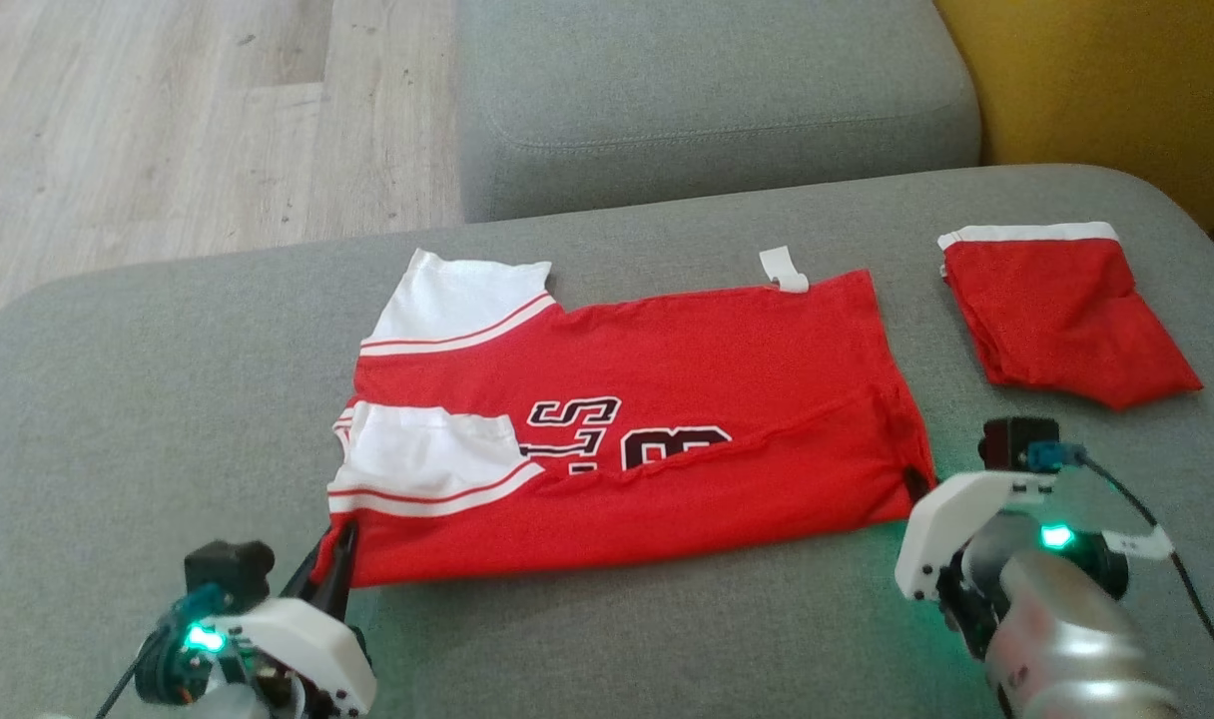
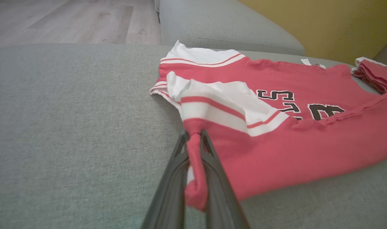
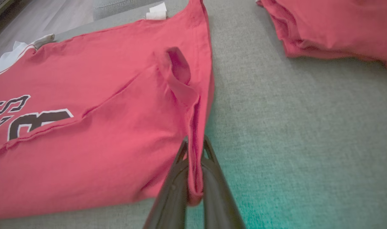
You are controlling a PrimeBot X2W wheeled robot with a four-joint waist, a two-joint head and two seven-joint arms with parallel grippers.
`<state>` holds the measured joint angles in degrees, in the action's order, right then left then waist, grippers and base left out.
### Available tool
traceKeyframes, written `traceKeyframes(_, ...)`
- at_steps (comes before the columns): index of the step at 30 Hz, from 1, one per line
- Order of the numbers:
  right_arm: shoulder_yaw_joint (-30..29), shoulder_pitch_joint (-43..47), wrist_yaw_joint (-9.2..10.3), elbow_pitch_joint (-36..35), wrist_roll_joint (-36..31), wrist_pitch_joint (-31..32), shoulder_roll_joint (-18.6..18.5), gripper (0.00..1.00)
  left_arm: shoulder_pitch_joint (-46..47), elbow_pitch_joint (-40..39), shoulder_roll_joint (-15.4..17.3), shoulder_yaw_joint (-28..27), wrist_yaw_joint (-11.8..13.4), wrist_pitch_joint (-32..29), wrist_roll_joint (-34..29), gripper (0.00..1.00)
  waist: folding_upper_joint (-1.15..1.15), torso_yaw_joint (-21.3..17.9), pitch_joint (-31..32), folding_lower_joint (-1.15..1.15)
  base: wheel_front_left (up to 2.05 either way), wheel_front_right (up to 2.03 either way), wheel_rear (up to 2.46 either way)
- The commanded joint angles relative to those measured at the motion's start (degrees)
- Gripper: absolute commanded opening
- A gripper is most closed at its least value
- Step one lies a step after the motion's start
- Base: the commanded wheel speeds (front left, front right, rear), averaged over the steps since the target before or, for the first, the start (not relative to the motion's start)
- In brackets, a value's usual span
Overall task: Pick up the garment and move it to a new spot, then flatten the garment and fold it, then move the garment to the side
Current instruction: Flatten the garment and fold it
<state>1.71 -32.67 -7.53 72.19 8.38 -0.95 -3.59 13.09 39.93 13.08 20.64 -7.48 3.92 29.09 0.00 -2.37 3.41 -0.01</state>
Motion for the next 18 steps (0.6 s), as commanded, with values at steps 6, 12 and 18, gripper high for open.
traceKeyframes(6,2.9,2.6,0.04,-5.9,3.1,-0.6,0.6,0.0,-0.4,-6.0,1.9,-1.6,1.5,-1.0,1.2,0.0,0.0,-0.6,-0.3,0.01,0.0,0.0,0.0)
traceKeyframes(12,1.2,5.2,0.04,-10.4,4.7,-4.3,0.0,1.0,-0.4,-7.1,0.9,-1.7,2.8,-0.8,1.8,0.41,0.0,-1.0,-1.4,0.01,0.0,0.0,0.0)
traceKeyframes(18,3.0,6.8,0.04,-19.1,5.6,-12.1,0.3,1.0,1.8,-8.4,-0.3,-2.9,4.0,5.4,1.4,1.0,0.0,-0.9,-2.7,0.01,0.0,0.0,0.0)
